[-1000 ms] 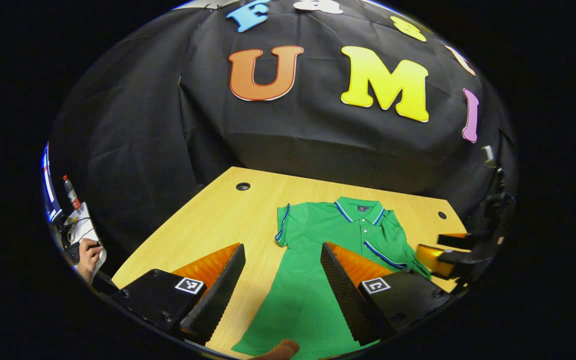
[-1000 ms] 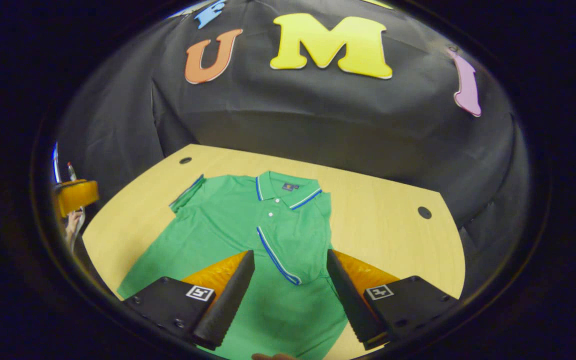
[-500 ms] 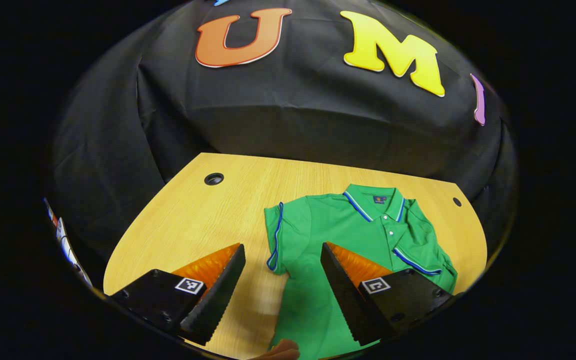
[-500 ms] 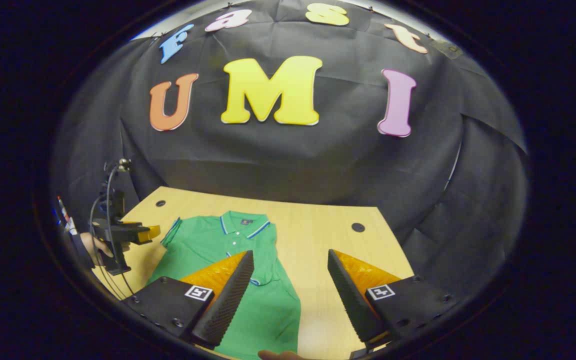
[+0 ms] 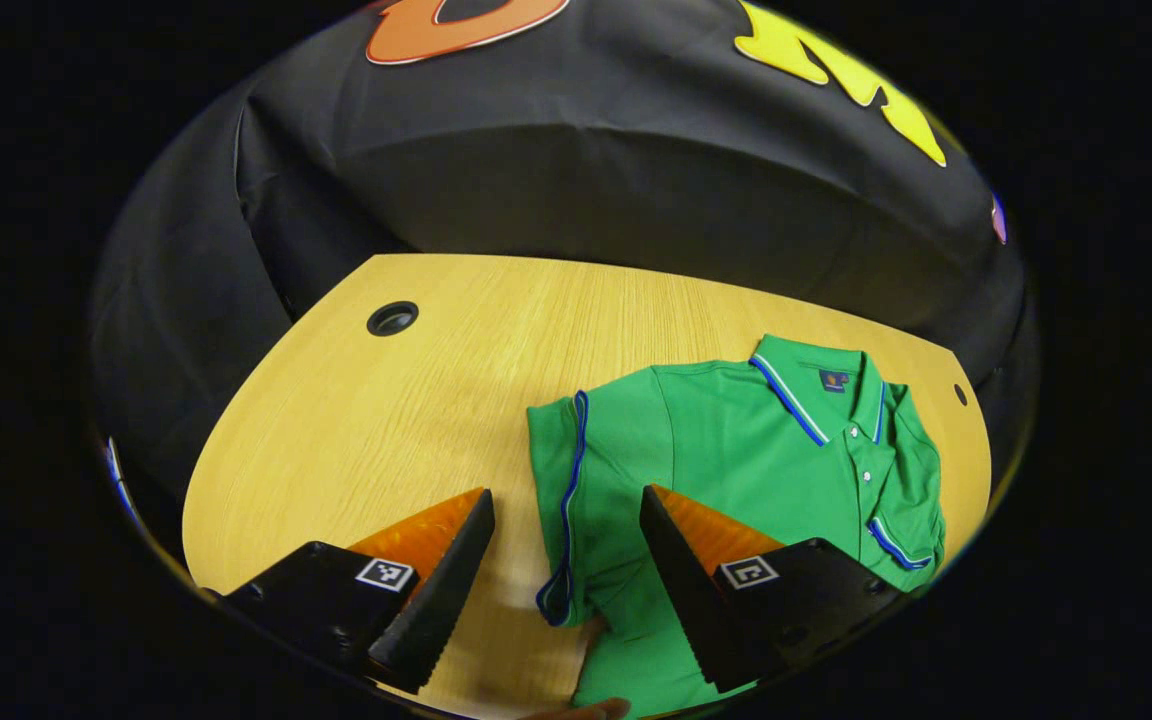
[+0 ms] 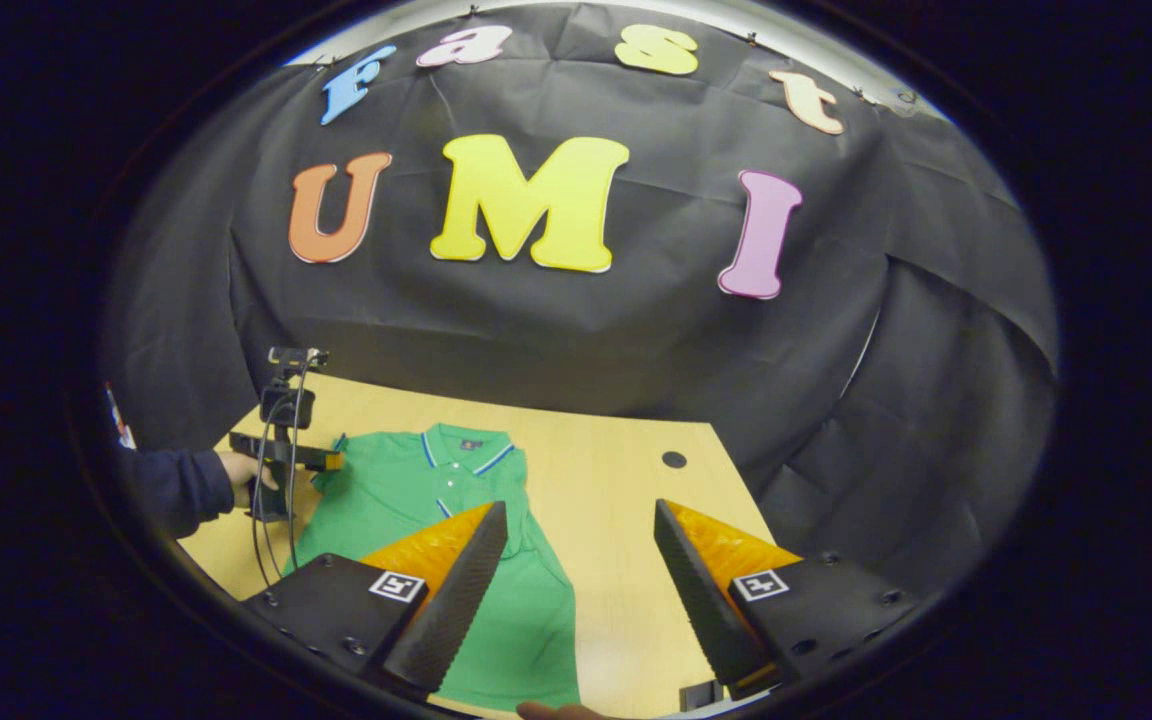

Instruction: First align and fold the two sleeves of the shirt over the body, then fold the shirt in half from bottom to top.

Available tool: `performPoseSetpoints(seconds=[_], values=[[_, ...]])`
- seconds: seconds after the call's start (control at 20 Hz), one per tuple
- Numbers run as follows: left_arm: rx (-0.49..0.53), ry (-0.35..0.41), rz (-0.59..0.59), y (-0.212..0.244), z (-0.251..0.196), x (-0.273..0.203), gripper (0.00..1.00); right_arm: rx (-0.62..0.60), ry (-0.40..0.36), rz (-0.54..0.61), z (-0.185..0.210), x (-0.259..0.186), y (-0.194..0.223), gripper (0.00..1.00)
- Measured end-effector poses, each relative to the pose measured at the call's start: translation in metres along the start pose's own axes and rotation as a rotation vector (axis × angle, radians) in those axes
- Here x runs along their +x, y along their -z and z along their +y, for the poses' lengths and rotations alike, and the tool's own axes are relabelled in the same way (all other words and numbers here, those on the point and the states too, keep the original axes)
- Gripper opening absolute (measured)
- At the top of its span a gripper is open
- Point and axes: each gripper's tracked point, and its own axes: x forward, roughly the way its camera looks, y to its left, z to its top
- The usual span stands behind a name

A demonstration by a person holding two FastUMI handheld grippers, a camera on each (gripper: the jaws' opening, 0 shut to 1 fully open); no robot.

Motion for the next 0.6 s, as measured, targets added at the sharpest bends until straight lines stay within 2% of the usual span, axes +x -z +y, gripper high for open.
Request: performPoseSetpoints(seconds=[0.05, 0.1, 0.15, 0.25, 0.4, 0.6], values=[[0.002, -0.003, 0.015, 0.004, 0.001, 0.003, 0.89, 0.012, 0.003, 0.007, 0.001, -0.001, 0.003, 0.95], [-0.003, -0.001, 0.025, 0.007, 0.000, 0.004, 0.92, 0.021, 0.007, 0.014, 0.001, -0.002, 0.005, 0.95], [-0.015, 0.000, 0.028, 0.008, 0.000, 0.006, 0.80, 0.029, 0.005, 0.022, 0.001, -0.003, 0.007, 0.95], [-0.037, -0.004, 0.038, 0.011, 0.000, 0.008, 0.70, 0.038, 0.008, 0.028, 0.003, -0.004, 0.012, 0.95], [-0.011, -0.012, 0.041, 0.010, 0.003, 0.010, 0.61, 0.048, 0.016, 0.039, -0.001, -0.007, 0.019, 0.94], [0.044, -0.011, 0.055, 0.007, 0.002, 0.014, 0.46, 0.068, 0.026, 0.054, -0.007, -0.010, 0.027, 0.95]])
